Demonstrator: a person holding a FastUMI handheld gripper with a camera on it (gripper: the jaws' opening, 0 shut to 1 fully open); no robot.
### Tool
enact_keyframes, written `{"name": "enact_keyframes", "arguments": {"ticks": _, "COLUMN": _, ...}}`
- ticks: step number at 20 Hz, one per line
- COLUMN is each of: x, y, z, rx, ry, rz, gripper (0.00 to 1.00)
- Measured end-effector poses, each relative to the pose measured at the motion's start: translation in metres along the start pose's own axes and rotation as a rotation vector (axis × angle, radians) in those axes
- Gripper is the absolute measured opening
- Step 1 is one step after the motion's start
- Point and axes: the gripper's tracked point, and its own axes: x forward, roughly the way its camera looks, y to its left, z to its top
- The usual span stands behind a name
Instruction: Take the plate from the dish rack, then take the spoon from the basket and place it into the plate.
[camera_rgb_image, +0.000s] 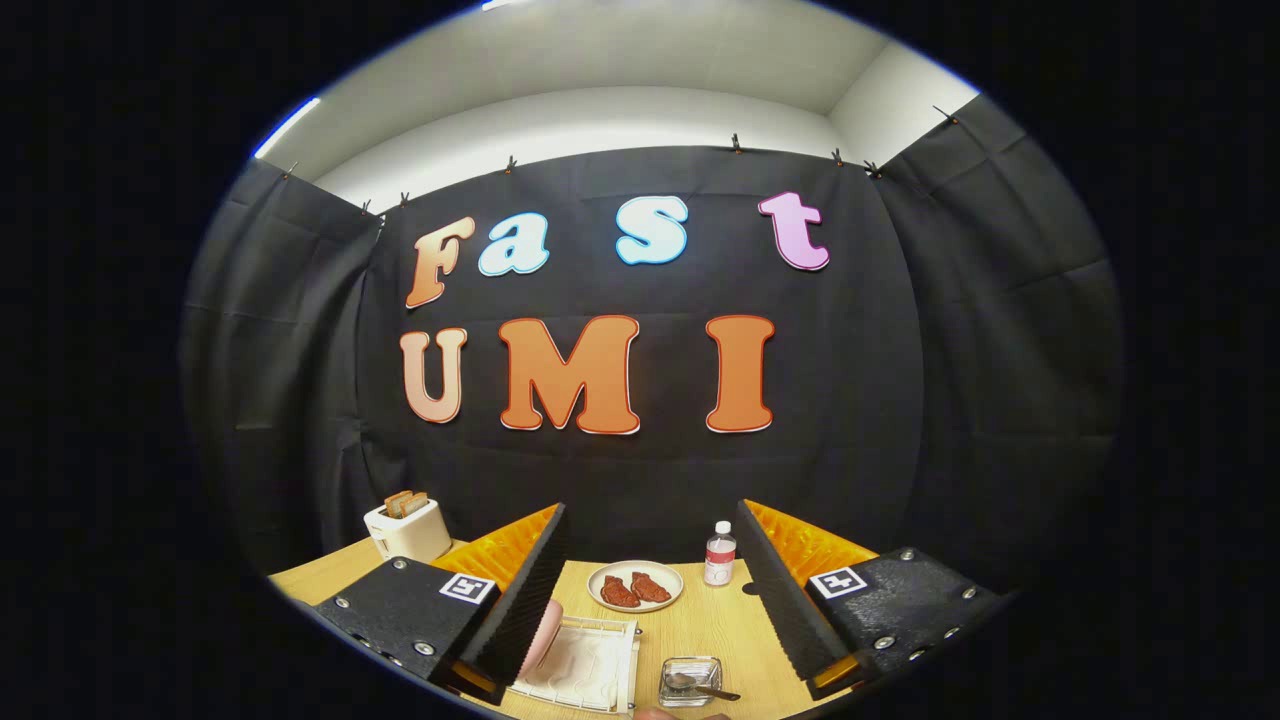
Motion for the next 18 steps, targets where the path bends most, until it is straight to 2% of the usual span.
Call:
{"name": "enact_keyframes", "arguments": {"ticks": 4, "x": 0.000, "y": 0.003, "z": 0.003, "rx": 0.002, "ry": 0.017, "rz": -0.015, "gripper": 0.98}}
{"name": "enact_keyframes", "arguments": {"ticks": 8, "x": 0.004, "y": 0.008, "z": -0.010, "rx": 0.019, "ry": 0.093, "rz": -0.026, "gripper": 0.98}}
{"name": "enact_keyframes", "arguments": {"ticks": 13, "x": 0.012, "y": 0.036, "z": -0.032, "rx": 0.079, "ry": 0.216, "rz": 0.047, "gripper": 0.99}}
{"name": "enact_keyframes", "arguments": {"ticks": 18, "x": 0.025, "y": 0.056, "z": -0.063, "rx": 0.026, "ry": 0.377, "rz": 0.078, "gripper": 0.99}}
